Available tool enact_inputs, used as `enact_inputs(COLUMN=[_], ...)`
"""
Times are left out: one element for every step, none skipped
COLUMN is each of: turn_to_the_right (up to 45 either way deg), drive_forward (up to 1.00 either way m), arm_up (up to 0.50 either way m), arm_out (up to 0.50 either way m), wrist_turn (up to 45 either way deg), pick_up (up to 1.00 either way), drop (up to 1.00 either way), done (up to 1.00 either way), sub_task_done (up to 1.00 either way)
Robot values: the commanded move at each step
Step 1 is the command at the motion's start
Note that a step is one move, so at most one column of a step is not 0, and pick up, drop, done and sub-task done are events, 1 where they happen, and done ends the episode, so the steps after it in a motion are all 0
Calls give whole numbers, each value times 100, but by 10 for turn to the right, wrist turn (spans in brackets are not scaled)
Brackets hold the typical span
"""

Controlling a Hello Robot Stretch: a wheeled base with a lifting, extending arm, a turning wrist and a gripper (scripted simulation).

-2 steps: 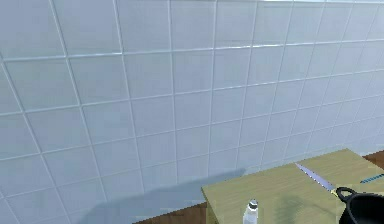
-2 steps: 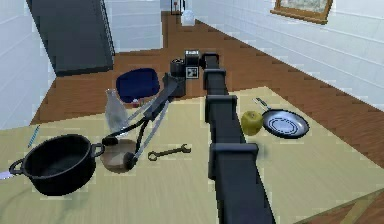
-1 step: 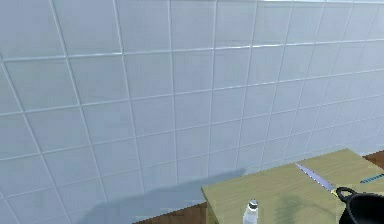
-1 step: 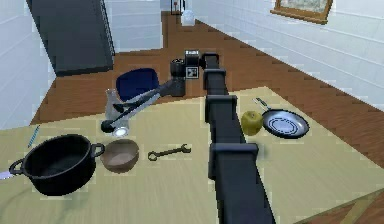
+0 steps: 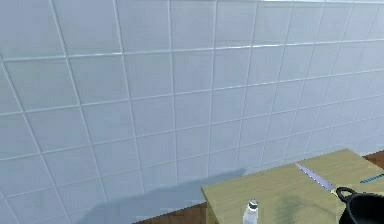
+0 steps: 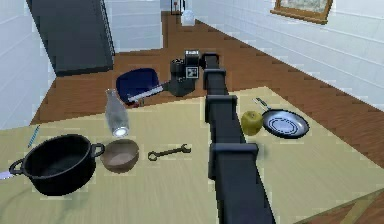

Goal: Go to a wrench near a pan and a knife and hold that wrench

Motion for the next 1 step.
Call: enact_inputs(turn_to_the_right=[0], drive_forward=[0], arm_up=[-30], arm_out=[0], wrist_turn=[0], pick_up=[0], drop=[0], done=[0], sub_task_done=[0])
